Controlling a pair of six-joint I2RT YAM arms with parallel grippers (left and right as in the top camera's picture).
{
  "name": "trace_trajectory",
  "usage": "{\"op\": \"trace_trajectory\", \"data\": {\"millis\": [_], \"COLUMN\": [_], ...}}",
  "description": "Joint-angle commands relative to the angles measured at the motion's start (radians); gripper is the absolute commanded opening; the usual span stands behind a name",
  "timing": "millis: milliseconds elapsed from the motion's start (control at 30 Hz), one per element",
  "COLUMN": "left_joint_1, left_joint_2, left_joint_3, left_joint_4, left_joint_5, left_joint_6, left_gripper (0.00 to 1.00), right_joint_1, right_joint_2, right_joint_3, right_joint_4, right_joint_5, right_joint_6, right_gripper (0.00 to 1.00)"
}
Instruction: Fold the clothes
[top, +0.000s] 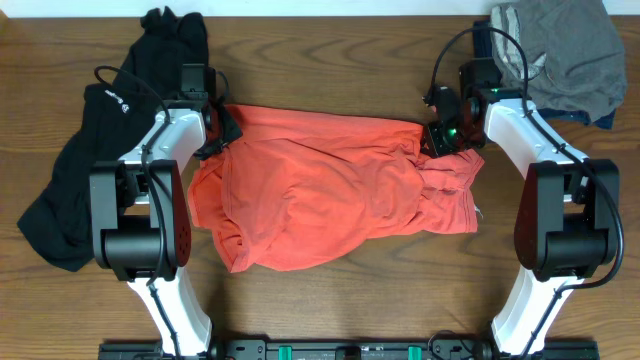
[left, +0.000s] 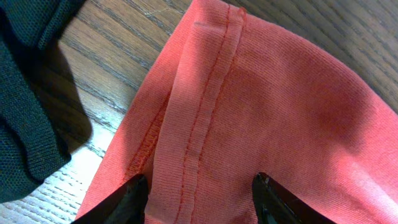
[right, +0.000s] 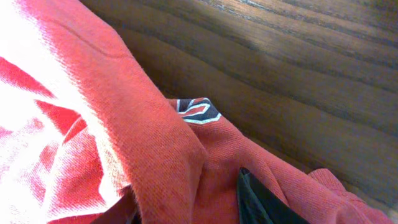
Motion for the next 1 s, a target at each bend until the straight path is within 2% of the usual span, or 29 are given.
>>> {"op": "trace_trajectory", "data": {"millis": [0,67,167,267,800,967], "left_joint_1": [0.002,0.002,0.002,0.002,0.002,0.002], "left_joint_2": [0.039,0.039,0.037,0.034,-0.047,-0.059], "left_joint_3": [-0.011,-0.011,-0.010,-0.010,-0.006,-0.006], "left_joint_4": [0.009,0.016,0.024,0.028,0.041,0.041], "left_joint_5": [0.003,0.003,0.003,0.003,0.003,0.002], "left_joint_6": [-0.009,-0.009,-0.009,-0.009,0.031,0.048], "left_gripper": [0.56,0.55,0.46,0.41,0.39,0.27], "right_joint_1": [-0.011,-0.011,-0.011,-0.011,-0.011,-0.011], "right_joint_2": [0.011,0.011,0.011,0.011,0.011,0.011], "right_joint_3": [0.002,0.002,0.002,0.002,0.002,0.002], "right_joint_4": [0.000,0.002,0.005,0.003,0.003,0.003], "right_joint_5": [-0.015,-0.014,-0.015,-0.014,-0.014,-0.015], "right_joint_6": [0.008,0.008,0.008,0.008,0.008,0.008], "right_gripper": [0.39,0.39,0.40,0.40,0.40,0.40]}}
